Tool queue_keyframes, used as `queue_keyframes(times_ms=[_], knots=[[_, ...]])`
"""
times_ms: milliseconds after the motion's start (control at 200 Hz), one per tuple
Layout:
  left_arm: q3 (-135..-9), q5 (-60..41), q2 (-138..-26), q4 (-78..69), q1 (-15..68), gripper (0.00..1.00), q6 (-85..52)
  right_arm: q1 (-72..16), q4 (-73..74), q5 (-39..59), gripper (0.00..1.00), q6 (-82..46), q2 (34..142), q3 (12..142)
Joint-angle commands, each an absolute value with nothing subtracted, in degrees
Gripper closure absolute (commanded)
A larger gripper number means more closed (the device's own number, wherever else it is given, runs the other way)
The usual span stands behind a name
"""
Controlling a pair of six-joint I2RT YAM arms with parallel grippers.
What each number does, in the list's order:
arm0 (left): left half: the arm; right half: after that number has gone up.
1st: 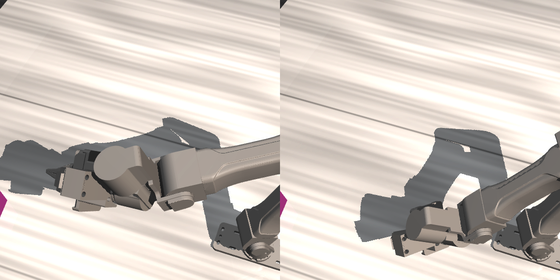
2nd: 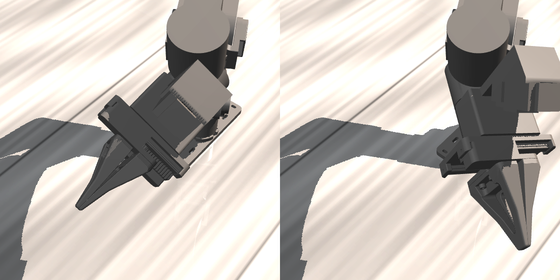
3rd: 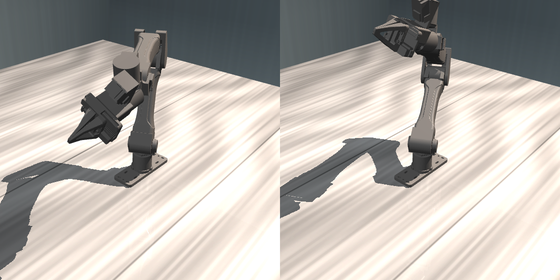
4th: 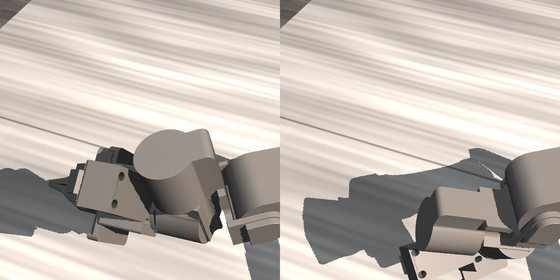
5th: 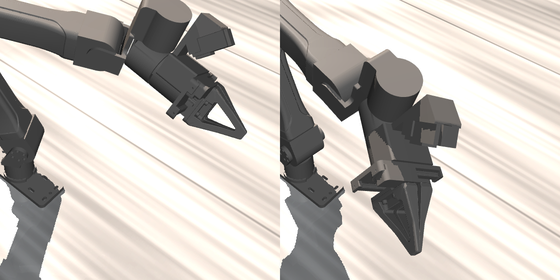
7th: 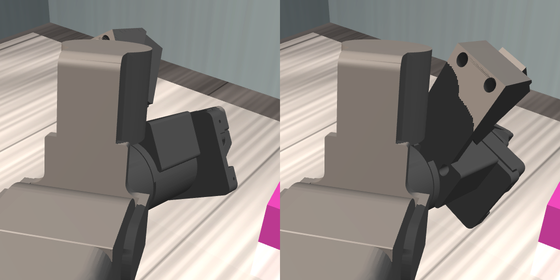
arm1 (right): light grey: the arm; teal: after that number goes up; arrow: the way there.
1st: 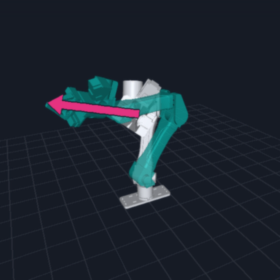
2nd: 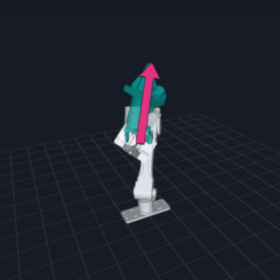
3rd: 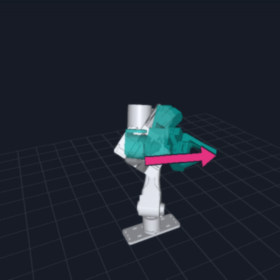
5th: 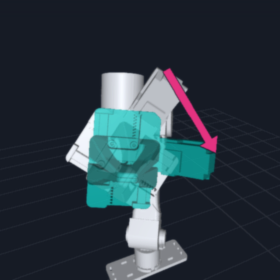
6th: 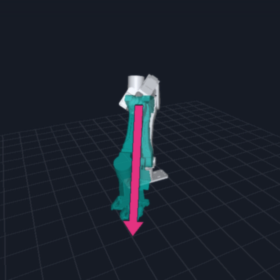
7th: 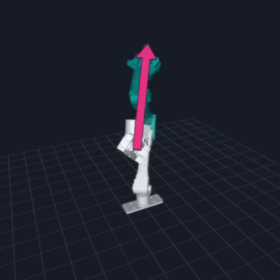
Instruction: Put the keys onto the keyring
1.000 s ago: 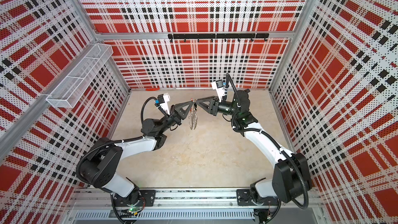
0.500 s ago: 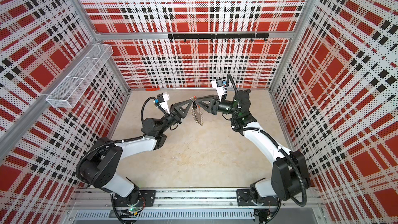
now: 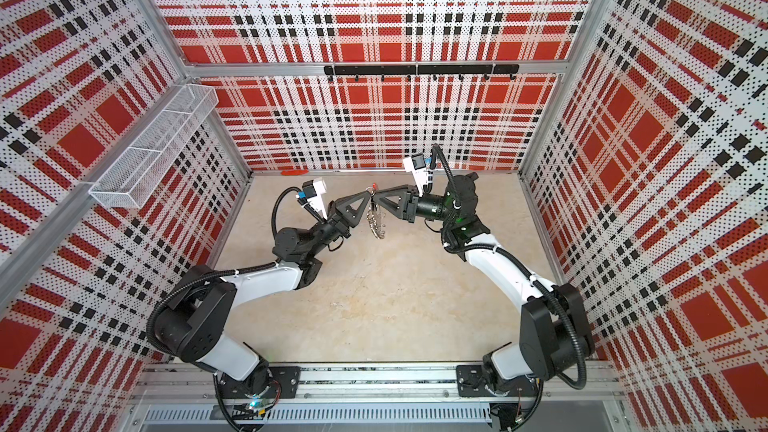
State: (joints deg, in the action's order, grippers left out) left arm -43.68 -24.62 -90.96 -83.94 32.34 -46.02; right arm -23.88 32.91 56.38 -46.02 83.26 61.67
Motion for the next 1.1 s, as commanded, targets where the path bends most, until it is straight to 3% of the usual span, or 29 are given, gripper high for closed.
queue_keyframes(times_ms=[0,526,937,1092], knots=[[-45.36,-24.48,-90.2,-85.61,32.69,1.0,-45.0,-24.56,34.89,57.31,0.72,-46.23,83.82,63.01],[-44.94,-25.31,-89.93,-85.54,32.75,1.0,-45.18,-25.02,34.79,57.04,0.75,-46.27,84.95,65.38],[-44.78,-25.49,-89.91,-85.57,32.79,1.0,-45.26,-25.65,32.56,56.78,0.88,-44.66,85.03,66.74],[-44.9,-25.58,-90.13,-85.53,32.81,1.0,-45.44,-25.97,31.32,56.88,0.87,-43.79,85.5,67.75]])
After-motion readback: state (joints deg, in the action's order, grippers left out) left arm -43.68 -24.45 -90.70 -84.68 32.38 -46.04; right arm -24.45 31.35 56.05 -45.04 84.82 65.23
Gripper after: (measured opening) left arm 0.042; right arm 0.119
